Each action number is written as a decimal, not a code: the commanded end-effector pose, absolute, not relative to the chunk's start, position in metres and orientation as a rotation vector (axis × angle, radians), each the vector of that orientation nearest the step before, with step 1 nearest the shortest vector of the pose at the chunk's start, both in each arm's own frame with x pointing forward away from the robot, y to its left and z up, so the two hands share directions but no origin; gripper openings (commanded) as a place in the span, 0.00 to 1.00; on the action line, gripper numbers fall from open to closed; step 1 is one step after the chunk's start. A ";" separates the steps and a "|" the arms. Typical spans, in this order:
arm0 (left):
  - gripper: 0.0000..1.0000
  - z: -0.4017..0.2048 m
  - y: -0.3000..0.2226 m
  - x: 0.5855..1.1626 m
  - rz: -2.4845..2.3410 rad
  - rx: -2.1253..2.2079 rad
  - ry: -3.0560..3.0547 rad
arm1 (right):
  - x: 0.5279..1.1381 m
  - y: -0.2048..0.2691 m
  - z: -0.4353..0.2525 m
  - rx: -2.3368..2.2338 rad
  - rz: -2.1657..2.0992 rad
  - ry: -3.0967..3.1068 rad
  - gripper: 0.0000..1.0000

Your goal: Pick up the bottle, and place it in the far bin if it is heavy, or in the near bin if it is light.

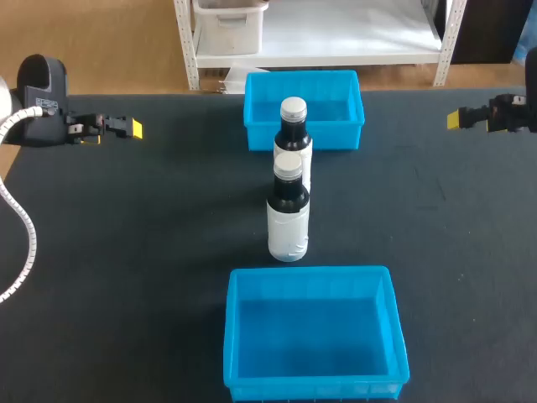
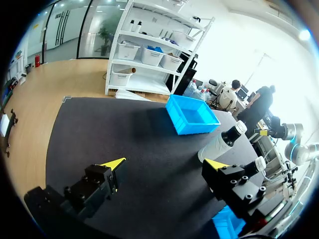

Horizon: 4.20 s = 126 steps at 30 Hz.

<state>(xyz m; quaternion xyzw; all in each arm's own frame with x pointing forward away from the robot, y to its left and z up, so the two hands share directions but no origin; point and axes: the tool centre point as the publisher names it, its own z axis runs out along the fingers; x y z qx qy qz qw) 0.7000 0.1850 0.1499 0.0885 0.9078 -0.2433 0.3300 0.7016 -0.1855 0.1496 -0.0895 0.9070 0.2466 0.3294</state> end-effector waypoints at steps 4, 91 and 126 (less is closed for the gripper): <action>1.00 0.150 0.185 0.700 -0.636 0.231 2.374 | 0.702 -0.186 0.149 -0.235 0.645 2.373 1.00; 1.00 0.150 0.185 0.700 -0.636 0.231 2.374 | 0.614 0.073 0.126 -1.665 0.887 1.840 1.00; 1.00 0.150 0.185 0.700 -0.636 0.231 2.374 | 0.608 0.095 0.117 -1.656 0.942 1.822 0.68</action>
